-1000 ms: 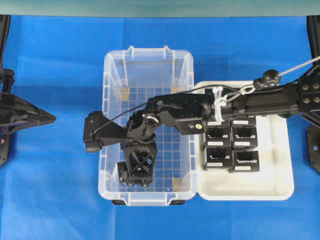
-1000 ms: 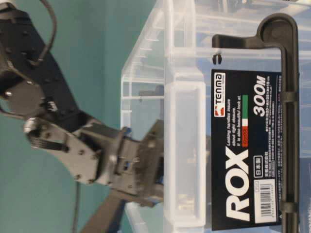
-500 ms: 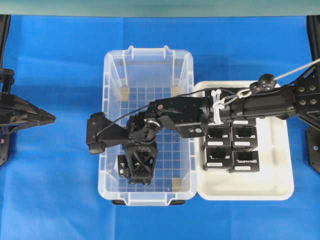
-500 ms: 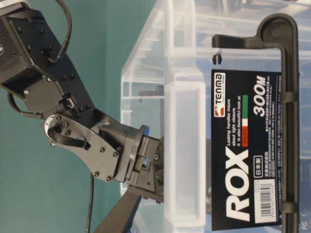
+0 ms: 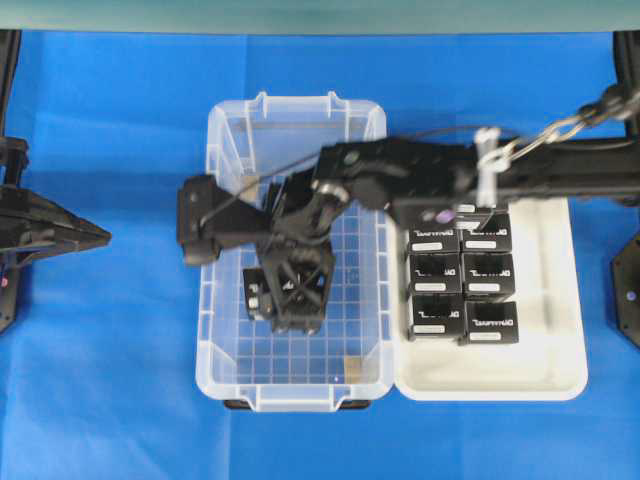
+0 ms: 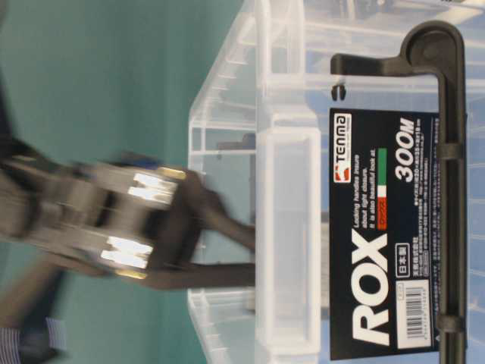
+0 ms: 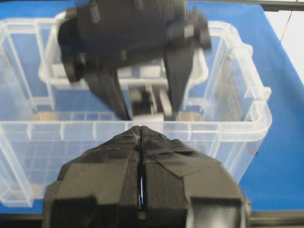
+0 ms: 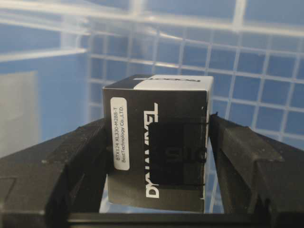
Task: Pick the box from inside the plastic case
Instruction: 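Lift the black box out of the case and carry it right to the tray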
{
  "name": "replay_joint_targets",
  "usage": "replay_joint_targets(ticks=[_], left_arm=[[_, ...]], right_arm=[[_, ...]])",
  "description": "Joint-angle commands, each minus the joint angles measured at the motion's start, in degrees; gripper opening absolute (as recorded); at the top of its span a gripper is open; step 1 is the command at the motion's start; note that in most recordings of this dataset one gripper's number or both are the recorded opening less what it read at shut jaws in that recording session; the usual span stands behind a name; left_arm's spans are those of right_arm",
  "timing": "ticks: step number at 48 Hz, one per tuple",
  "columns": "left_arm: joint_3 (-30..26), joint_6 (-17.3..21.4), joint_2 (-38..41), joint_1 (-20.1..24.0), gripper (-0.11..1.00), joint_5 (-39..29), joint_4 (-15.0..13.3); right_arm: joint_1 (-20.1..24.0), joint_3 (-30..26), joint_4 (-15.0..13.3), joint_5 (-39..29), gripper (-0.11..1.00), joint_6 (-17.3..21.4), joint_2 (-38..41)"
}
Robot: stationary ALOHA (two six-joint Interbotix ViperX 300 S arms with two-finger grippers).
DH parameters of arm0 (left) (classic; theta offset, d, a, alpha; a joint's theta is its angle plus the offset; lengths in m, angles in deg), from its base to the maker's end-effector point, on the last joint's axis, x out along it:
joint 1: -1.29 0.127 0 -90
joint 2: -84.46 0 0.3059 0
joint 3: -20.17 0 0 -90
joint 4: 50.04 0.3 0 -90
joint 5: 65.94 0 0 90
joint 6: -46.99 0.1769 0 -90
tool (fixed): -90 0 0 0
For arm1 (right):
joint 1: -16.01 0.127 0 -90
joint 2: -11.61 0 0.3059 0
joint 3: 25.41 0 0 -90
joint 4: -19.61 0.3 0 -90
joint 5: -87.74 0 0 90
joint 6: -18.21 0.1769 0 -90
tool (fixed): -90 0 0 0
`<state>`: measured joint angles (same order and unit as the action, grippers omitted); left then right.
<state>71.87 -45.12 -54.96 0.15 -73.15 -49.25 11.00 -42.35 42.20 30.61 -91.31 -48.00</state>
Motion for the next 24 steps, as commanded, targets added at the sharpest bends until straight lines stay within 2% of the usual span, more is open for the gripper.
replay_joint_targets(ticks=[1, 8, 13, 19, 24], left_arm=[[-1.58, 0.00, 0.18, 0.09, -0.06, 0.26, 0.18], [-1.67, 0.00, -0.44, 0.09, -0.06, 0.26, 0.18], [-1.76, 0.00, -0.70, 0.09, -0.06, 0.26, 0.18], [-1.76, 0.00, -0.79, 0.18, -0.06, 0.26, 0.18], [-1.76, 0.00, -0.70, 0.18, -0.06, 0.26, 0.18]], right_arm=[[-0.97, -2.81, 0.09, -3.08, 0.68, 0.18, -4.57], [-2.90, -6.06, 0.09, -10.37, 0.68, 1.32, -12.57], [-4.57, -5.45, 0.00, -15.64, 0.68, 3.34, -17.58], [-6.59, -2.02, -0.18, -21.09, 0.67, 5.54, -23.55], [-8.00, 4.75, -0.62, -22.85, 0.66, 6.15, -28.39]])
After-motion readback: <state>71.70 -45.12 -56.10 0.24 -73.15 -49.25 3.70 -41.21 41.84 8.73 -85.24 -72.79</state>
